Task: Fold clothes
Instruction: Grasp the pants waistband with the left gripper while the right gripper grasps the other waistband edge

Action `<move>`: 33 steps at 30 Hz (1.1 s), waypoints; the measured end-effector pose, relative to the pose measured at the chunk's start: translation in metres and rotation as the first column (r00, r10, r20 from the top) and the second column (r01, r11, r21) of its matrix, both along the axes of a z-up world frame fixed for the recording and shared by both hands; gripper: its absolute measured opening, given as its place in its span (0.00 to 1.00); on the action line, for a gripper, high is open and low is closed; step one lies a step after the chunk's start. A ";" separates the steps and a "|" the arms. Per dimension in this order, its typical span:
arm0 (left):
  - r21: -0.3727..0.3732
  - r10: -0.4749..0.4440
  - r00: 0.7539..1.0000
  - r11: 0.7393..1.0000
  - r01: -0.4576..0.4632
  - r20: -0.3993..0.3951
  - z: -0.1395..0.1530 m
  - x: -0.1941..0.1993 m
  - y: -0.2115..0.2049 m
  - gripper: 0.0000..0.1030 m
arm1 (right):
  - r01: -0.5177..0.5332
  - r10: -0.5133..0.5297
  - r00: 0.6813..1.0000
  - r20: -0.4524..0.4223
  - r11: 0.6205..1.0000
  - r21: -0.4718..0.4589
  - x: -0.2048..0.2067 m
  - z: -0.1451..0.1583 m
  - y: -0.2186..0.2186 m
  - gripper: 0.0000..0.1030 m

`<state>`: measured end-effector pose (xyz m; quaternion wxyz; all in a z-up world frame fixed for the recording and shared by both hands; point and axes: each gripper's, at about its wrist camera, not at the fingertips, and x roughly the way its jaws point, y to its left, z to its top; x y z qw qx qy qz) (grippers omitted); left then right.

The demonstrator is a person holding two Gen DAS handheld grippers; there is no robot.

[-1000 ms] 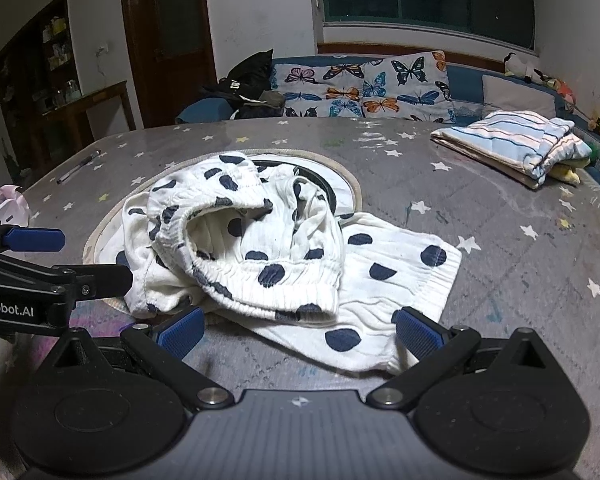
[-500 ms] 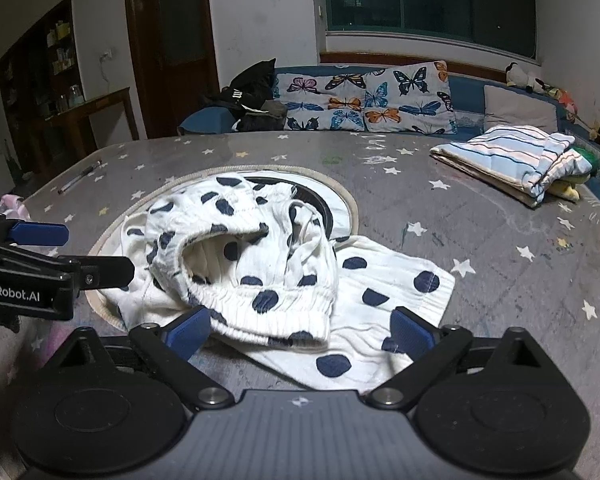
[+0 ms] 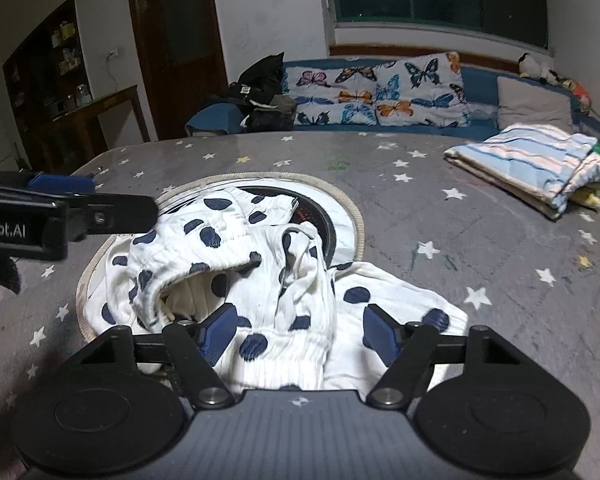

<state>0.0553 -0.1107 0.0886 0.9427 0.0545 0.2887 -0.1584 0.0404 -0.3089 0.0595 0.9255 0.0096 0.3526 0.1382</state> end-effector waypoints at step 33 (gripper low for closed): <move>-0.128 0.034 0.996 0.991 -0.044 -0.080 0.003 -0.002 0.041 0.09 | -0.040 0.039 0.999 0.014 0.998 0.038 -0.009 0.011 0.005 0.09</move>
